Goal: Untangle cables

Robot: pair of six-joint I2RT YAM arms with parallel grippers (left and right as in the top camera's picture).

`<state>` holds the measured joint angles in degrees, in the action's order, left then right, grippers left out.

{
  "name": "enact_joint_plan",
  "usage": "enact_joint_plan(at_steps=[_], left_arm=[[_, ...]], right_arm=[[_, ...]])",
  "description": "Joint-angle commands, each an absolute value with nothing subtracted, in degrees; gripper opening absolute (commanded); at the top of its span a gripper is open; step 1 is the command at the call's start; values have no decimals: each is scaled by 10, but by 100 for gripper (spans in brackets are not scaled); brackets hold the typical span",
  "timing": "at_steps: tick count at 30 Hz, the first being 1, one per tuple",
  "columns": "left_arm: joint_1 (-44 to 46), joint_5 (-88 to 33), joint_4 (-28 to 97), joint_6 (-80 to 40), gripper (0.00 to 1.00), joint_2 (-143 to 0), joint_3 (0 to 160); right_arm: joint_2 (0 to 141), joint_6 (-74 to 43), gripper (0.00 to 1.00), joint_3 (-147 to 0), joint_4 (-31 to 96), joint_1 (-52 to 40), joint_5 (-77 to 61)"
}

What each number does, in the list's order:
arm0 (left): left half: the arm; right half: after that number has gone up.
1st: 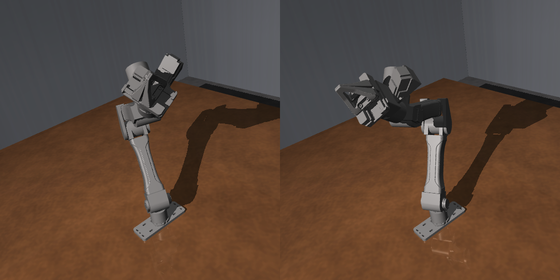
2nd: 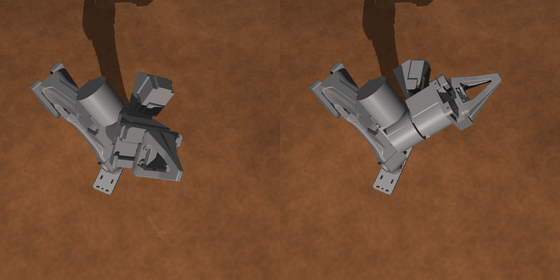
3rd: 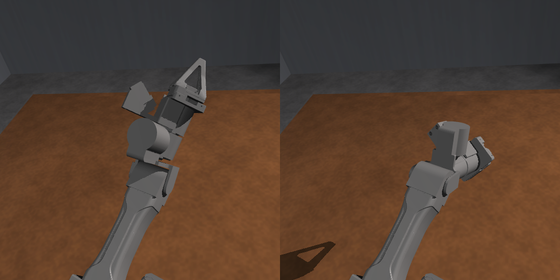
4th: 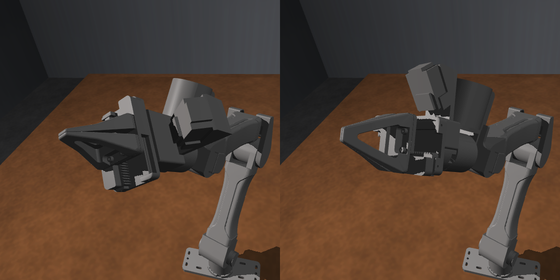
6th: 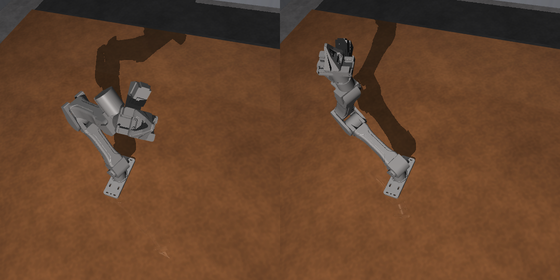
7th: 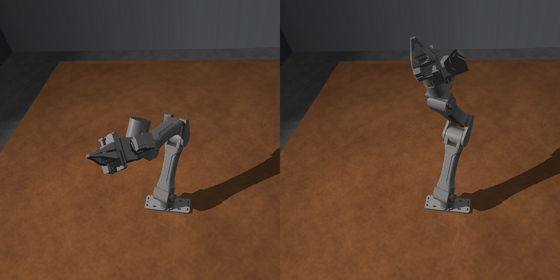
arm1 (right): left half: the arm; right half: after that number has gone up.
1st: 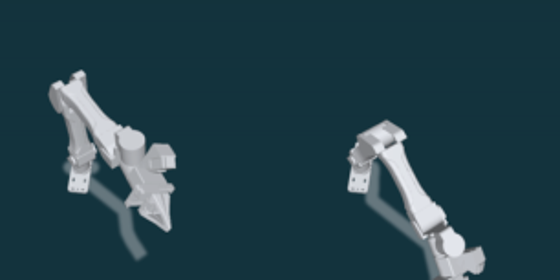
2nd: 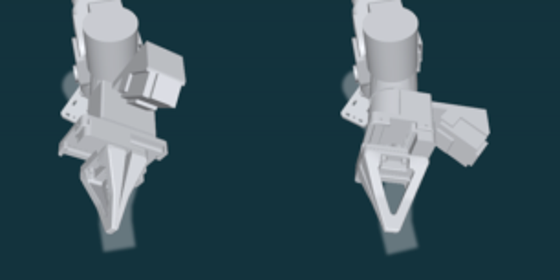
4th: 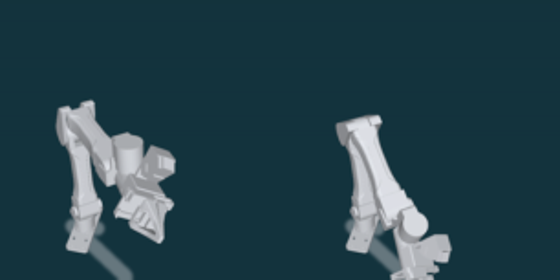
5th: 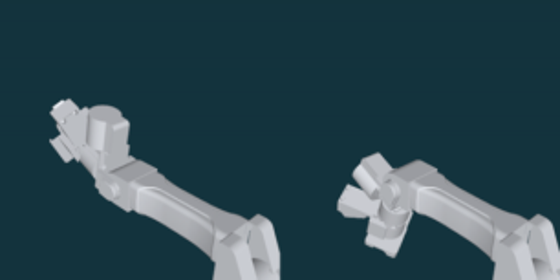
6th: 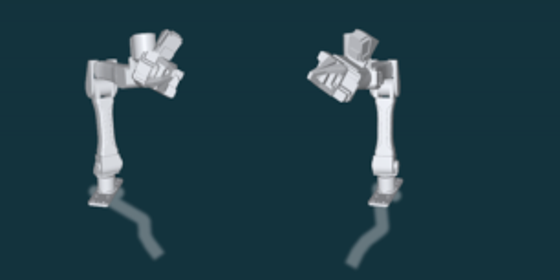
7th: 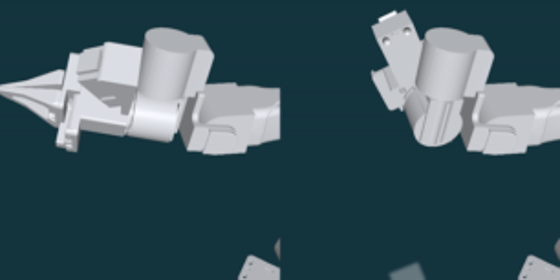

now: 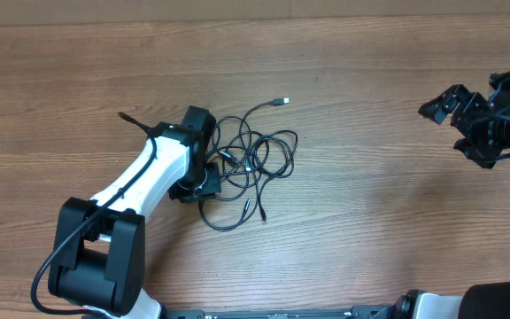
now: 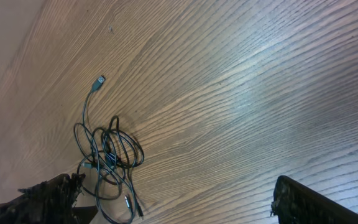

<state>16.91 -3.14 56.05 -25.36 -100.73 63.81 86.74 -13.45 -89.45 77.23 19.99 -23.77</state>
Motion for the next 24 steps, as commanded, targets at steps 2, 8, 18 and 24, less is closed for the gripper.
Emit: enact_joint_plan(at_steps=[2,8,18,24], left_arm=[[173,-25,561,-200,37,-1011,646],[181,-46,540,-144,31,-1011,619],[206,-20,499,-122,33,-1011,608],[205,17,497,-117,35,-1011,608]], right_arm=[[861,-131,100,-893,772,198,-241],[861,-131,100,-893,772,198,-241],[861,-131,100,-893,770,198,-241],[861,-131,100,-893,770,198,-241]])
